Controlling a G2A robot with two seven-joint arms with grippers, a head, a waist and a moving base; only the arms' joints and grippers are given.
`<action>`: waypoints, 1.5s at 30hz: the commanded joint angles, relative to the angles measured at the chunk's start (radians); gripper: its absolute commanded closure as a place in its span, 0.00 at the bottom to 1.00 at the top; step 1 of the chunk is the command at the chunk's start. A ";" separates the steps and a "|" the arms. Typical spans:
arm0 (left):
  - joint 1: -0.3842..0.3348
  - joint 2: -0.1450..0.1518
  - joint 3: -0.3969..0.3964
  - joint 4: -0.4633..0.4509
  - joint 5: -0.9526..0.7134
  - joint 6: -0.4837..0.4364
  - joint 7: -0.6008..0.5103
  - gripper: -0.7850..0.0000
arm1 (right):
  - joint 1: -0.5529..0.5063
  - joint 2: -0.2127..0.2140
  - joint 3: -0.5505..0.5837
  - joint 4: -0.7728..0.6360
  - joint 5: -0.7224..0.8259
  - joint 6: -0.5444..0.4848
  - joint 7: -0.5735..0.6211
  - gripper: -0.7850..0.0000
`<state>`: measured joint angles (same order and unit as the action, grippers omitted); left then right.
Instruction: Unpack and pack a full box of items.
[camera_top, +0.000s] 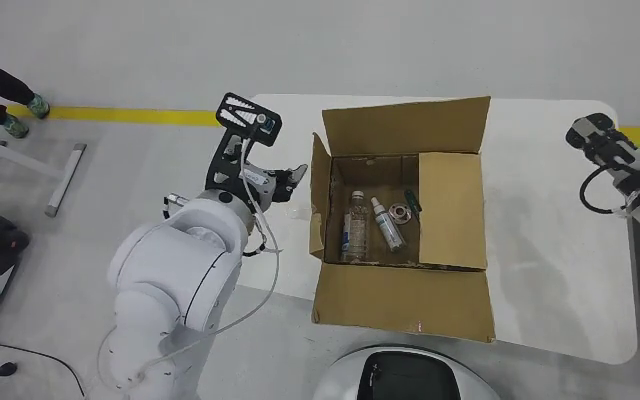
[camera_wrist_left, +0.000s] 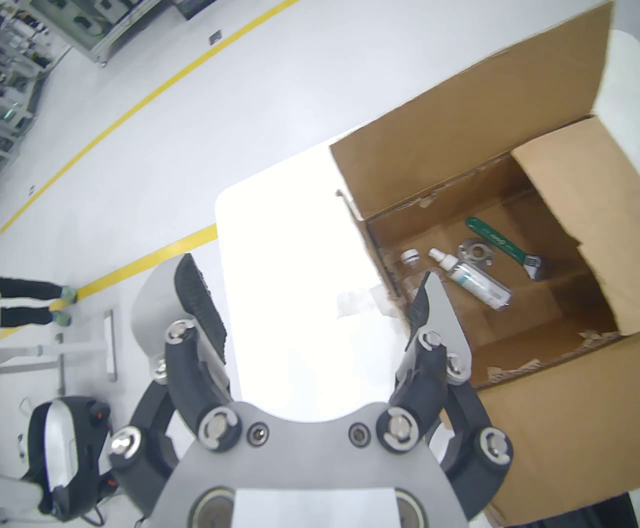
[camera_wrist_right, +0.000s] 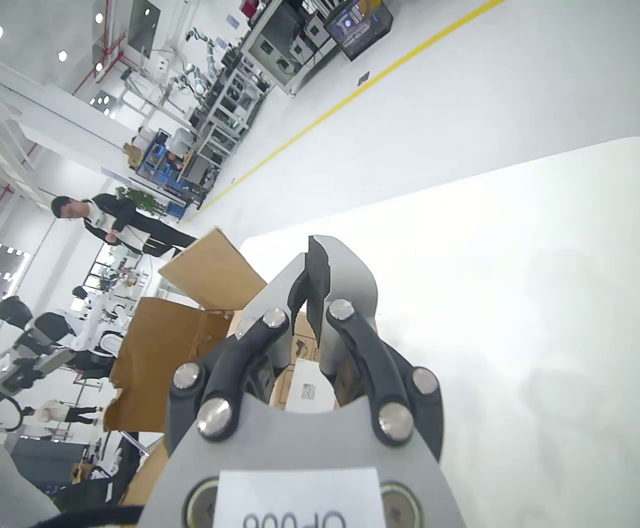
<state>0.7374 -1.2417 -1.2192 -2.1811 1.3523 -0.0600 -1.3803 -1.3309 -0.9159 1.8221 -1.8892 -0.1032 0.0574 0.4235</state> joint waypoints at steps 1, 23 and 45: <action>0.041 0.005 -0.024 0.012 0.067 0.002 0.011 1.00 | 0.054 -0.002 -0.025 0.019 0.039 0.029 0.010 1.00; 0.095 -0.014 0.129 0.193 -0.114 -0.172 0.223 1.00 | 0.681 -0.056 -0.472 0.472 0.302 0.242 0.249 1.00; -0.004 -0.038 0.288 0.315 -0.178 -0.288 0.209 0.90 | 0.534 -0.012 -0.393 0.305 0.248 0.153 0.516 1.00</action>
<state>0.7310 -1.2805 -0.9317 -1.8617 1.1661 -0.3458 -1.1679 -0.7848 -0.9297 1.4255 -1.5716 0.1525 0.2129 0.9407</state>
